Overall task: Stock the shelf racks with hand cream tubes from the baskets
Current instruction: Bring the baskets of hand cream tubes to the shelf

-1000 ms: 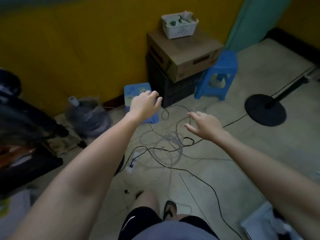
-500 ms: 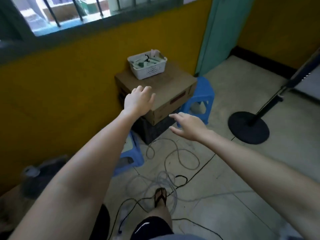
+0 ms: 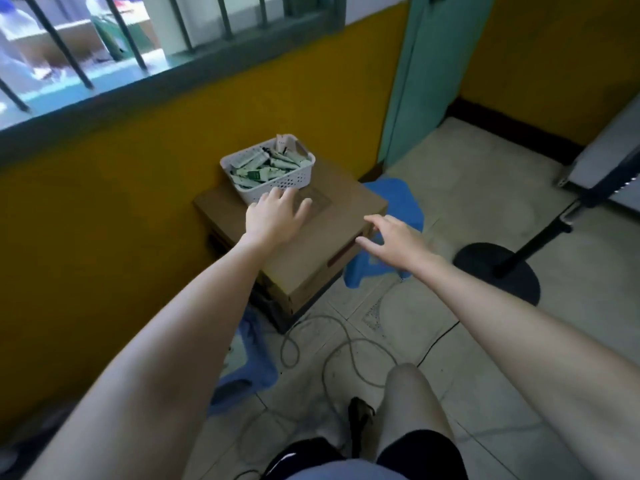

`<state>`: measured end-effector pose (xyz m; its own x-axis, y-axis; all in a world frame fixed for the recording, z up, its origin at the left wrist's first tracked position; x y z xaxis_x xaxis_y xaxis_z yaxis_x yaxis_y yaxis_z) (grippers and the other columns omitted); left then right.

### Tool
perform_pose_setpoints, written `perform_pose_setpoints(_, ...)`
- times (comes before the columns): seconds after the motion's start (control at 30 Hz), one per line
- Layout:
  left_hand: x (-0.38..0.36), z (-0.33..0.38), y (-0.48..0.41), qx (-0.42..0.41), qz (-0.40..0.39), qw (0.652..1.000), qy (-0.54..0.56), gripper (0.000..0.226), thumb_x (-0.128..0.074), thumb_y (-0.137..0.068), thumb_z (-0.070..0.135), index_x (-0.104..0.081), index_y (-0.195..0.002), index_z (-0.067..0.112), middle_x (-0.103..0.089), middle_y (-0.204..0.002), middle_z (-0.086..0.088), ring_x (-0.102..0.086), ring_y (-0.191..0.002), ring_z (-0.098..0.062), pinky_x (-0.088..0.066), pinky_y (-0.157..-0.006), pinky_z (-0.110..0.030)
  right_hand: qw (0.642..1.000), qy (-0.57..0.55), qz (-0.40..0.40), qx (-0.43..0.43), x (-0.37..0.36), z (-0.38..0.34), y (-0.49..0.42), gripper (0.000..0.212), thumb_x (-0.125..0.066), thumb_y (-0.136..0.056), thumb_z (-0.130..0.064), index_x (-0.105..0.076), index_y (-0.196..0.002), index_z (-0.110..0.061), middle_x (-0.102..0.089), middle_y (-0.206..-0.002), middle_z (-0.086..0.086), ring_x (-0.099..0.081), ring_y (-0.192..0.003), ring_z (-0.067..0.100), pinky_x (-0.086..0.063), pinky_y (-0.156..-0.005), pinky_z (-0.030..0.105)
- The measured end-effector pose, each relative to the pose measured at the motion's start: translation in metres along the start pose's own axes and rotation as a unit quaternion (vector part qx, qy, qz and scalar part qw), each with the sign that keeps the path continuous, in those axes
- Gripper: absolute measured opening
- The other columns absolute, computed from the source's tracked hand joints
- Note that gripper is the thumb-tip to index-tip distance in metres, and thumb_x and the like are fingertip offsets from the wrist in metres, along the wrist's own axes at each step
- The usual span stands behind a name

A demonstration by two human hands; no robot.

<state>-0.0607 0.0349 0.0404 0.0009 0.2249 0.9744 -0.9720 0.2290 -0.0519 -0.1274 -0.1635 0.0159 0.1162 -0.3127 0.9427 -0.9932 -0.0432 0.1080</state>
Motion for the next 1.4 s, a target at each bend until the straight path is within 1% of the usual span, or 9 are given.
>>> perform_pose_setpoints(0.13, -0.020, -0.009, -0.051, 0.045, -0.011, 0.999, -0.010, 0.055, -0.029, -0.094, 0.054, -0.044, -0.132, 0.016, -0.049, -0.132, -0.012, -0.047, -0.120, -0.031, -0.041, -0.090, -0.041, 1.000, 0.012, -0.018, 0.011, 0.004, 0.023, -0.070, 0.058, -0.037, -0.093, -0.055, -0.032, -0.142, -0.024, -0.045, -0.137, 0.002, -0.046, -0.122, 0.021, -0.048, -0.080, 0.034)
perform_pose_setpoints(0.3, -0.041, -0.022, -0.119, 0.135, -0.054, 0.988, -0.046, 0.057, -0.028, -0.094, 0.056, -0.047, -0.128, 0.015, -0.053, -0.124, -0.013, -0.052, -0.113, -0.032, -0.044, -0.084, -0.040, 0.992, 0.067, -0.067, 0.089, 0.013, 0.037, -0.167, 0.058, -0.034, -0.094, -0.053, -0.030, -0.143, -0.021, -0.044, -0.139, 0.006, -0.043, -0.126, 0.023, -0.044, -0.087, 0.037)
perform_pose_setpoints(0.4, -0.044, -0.022, -0.164, 0.168, -0.088, 0.981, -0.045, 0.054, -0.029, -0.094, 0.055, -0.049, -0.127, 0.016, -0.054, -0.126, -0.012, -0.053, -0.113, -0.031, -0.047, -0.085, -0.040, 0.979, 0.111, -0.096, 0.141, 0.024, 0.043, -0.217, 0.058, -0.033, -0.095, -0.052, -0.029, -0.143, -0.020, -0.046, -0.135, 0.007, -0.047, -0.121, 0.025, -0.044, -0.080, 0.036)
perform_pose_setpoints(0.6, -0.034, -0.024, -0.220, 0.205, -0.049, 0.977, -0.019, 0.041, -0.036, -0.095, 0.043, -0.052, -0.126, 0.021, -0.055, -0.127, -0.010, -0.054, -0.110, -0.029, -0.044, -0.076, -0.035, 0.957, 0.178, -0.117, 0.196, 0.027, 0.057, -0.308, 0.049, -0.033, -0.098, -0.045, -0.038, -0.135, -0.014, -0.056, -0.122, 0.011, -0.054, -0.109, 0.031, -0.043, -0.071, 0.036)
perform_pose_setpoints(0.73, -0.037, -0.062, -0.217, 0.294, -0.060, 0.953, -0.043, 0.044, -0.035, -0.096, 0.044, -0.046, -0.130, 0.019, -0.053, -0.128, -0.011, -0.052, -0.113, -0.032, -0.044, -0.080, -0.039, 0.954, 0.184, -0.123, 0.204, 0.018, 0.054, -0.350, 0.045, -0.033, -0.098, -0.042, -0.042, -0.129, -0.012, -0.058, -0.117, 0.012, -0.057, -0.102, 0.031, -0.043, -0.065, 0.035)
perform_pose_setpoints(0.87, -0.045, -0.101, -0.213, 0.343, -0.066, 0.936, -0.049, 0.050, -0.035, -0.096, 0.046, -0.036, -0.137, 0.018, -0.052, -0.128, -0.013, -0.052, -0.113, -0.034, -0.045, -0.084, -0.044, 0.961, 0.140, -0.142, 0.193, 0.006, 0.040, -0.379, 0.047, -0.032, -0.098, -0.043, -0.040, -0.133, -0.012, -0.058, -0.117, 0.013, -0.058, -0.100, 0.030, -0.046, -0.067, 0.036)
perform_pose_setpoints(1.03, -0.062, -0.145, -0.225, 0.394, -0.061, 0.917, -0.012, 0.048, -0.035, -0.095, 0.043, -0.037, -0.136, 0.019, -0.051, -0.123, -0.016, -0.051, -0.110, -0.036, -0.044, -0.084, -0.044, 0.981, -0.048, -0.170, 0.086, -0.016, 0.025, -0.410, 0.049, -0.038, -0.097, -0.043, -0.040, -0.137, -0.014, -0.050, -0.135, 0.013, -0.051, -0.117, 0.031, -0.045, -0.082, 0.036)
perform_pose_setpoints(1.27, -0.092, -0.188, -0.239, 0.433, -0.034, 0.898, 0.075, 0.046, -0.036, -0.096, 0.040, -0.030, -0.140, 0.027, -0.034, -0.139, -0.017, -0.040, -0.122, -0.039, -0.040, -0.093, -0.048, 0.981, -0.040, -0.171, 0.080, -0.051, -0.008, -0.448, 0.053, -0.042, -0.097, -0.040, -0.034, -0.140, -0.009, -0.041, -0.139, 0.018, -0.042, -0.124, 0.034, -0.041, -0.090, 0.040)
perform_pose_setpoints(1.4, -0.109, -0.204, -0.242, 0.449, -0.016, 0.884, 0.129, 0.047, -0.036, -0.096, 0.040, -0.030, -0.141, 0.026, -0.037, -0.137, -0.015, -0.037, -0.124, -0.035, -0.040, -0.092, -0.043, 0.979, -0.055, -0.180, 0.083, -0.073, -0.017, -0.457, 0.055, -0.043, -0.096, -0.038, -0.029, -0.142, -0.013, -0.039, -0.137, 0.020, -0.041, -0.123, 0.035, -0.040, -0.091, 0.039)
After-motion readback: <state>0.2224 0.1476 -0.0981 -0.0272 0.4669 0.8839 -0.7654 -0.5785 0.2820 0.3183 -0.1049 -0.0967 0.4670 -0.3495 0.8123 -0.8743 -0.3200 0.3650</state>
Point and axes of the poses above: each hand's wrist, its own y-axis away from the middle knuckle, its own x-axis out of the back of the hand, z = x × y, the point moved 6 cm from there along -y, towards the middle knuckle
